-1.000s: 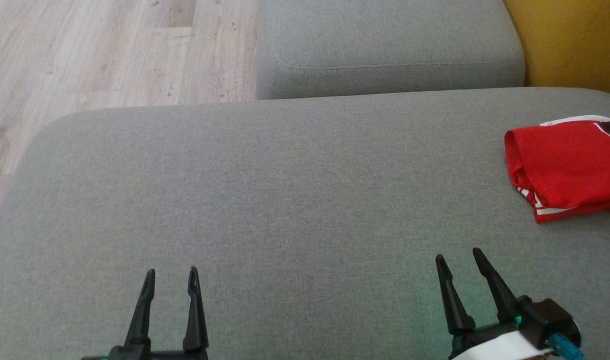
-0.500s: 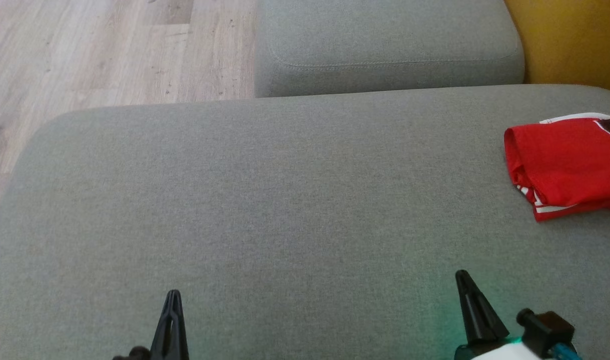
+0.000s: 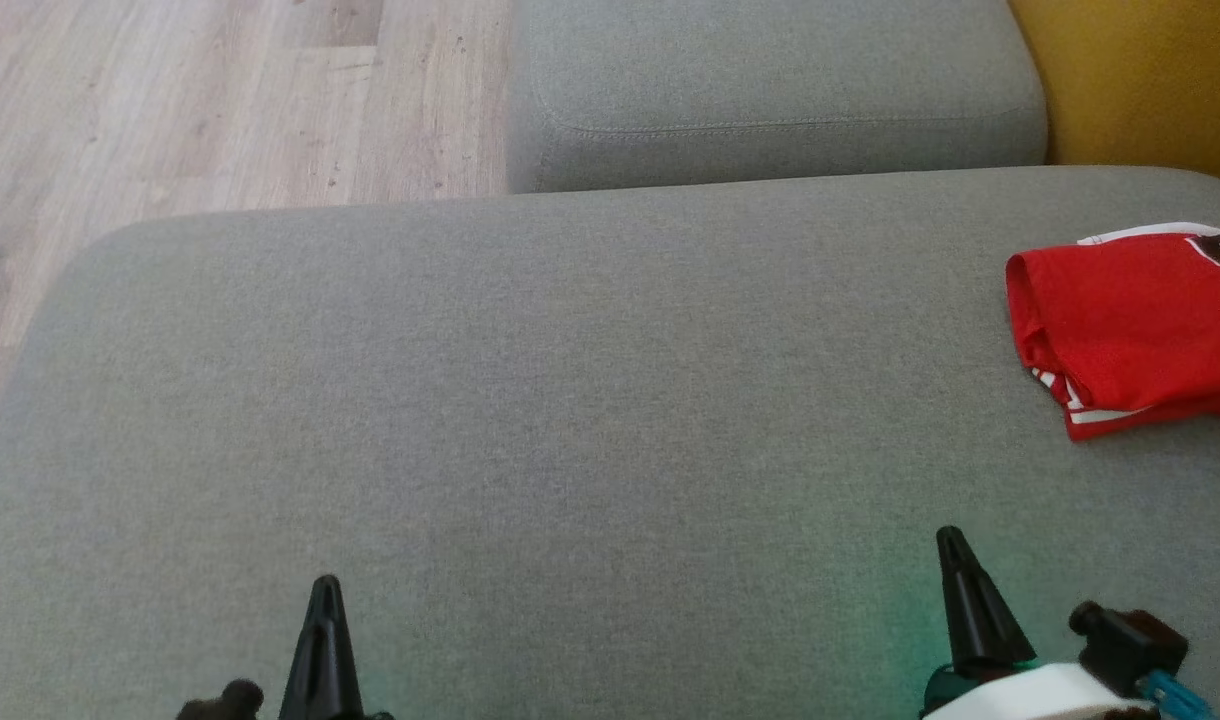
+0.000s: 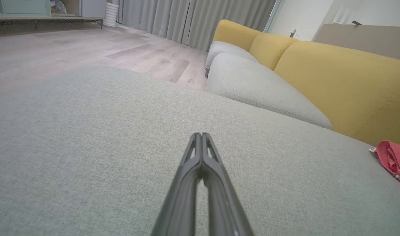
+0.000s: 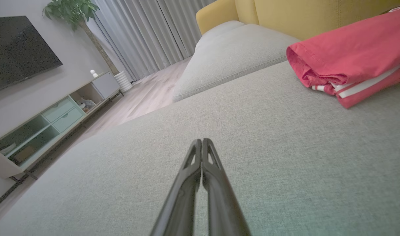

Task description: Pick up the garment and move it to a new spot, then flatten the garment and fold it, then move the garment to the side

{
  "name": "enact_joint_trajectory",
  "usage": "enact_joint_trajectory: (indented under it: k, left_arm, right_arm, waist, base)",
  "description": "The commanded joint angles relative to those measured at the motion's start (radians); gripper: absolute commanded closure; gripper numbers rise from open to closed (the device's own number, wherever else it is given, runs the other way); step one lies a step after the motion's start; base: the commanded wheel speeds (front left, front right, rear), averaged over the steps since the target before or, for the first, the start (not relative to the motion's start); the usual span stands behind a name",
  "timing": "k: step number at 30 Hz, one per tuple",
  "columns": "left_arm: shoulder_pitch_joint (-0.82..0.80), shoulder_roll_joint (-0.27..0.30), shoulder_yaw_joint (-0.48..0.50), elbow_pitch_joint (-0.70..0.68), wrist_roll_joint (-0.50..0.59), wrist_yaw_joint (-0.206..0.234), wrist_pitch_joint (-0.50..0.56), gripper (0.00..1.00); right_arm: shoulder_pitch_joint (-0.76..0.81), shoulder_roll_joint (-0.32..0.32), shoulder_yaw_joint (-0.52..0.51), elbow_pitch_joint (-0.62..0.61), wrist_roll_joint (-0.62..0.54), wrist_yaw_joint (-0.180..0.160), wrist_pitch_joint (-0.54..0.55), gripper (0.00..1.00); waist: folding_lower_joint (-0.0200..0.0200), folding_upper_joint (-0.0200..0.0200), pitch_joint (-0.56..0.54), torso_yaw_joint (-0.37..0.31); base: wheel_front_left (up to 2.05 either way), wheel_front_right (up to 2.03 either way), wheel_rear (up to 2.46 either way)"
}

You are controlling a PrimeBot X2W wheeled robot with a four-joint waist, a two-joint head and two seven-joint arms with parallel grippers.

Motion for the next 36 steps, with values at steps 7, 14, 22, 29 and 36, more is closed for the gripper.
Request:
enact_joint_trajectory:
  k: [7, 14, 22, 29, 36]
  left_arm:
    - [-0.065, 0.014, 0.029, -0.014, -0.107, -0.018, 0.020, 1.00]
    - [-0.082, 0.017, 0.042, -0.006, -0.193, -0.031, 0.037, 1.00]
    - [-0.102, 0.020, 0.057, 0.002, -0.291, -0.046, 0.057, 1.00]
    - [-0.119, 0.022, 0.072, 0.010, -0.375, -0.058, 0.075, 1.00]
    - [-0.136, 0.023, 0.087, 0.018, -0.460, -0.071, 0.094, 1.00]
  right_arm:
    - [-0.063, -0.012, -0.018, -0.025, 0.107, 0.000, 0.018, 1.00]
    - [-0.077, -0.014, -0.030, -0.022, 0.190, 0.000, 0.036, 1.00]
    - [-0.094, -0.015, -0.045, -0.019, 0.285, 0.000, 0.056, 1.00]
    - [-0.109, -0.016, -0.058, -0.017, 0.367, 0.000, 0.075, 1.00]
    - [-0.124, -0.016, -0.072, -0.014, 0.449, 0.000, 0.093, 1.00]
  waist:
    - [0.0000, 0.0000, 0.002, -0.002]
    - [0.0000, 0.0000, 0.003, -0.003]
    - [0.0000, 0.0000, 0.005, -0.005]
    - [0.0000, 0.0000, 0.007, -0.007]
    - [0.0000, 0.0000, 0.008, -0.008]
  base:
    - [0.00, 0.00, 0.00]
    - [0.00, 0.00, 0.00]
    - [0.00, 0.00, 0.00]
    - [0.00, 0.00, 0.00]
    - [0.00, 0.00, 0.00]
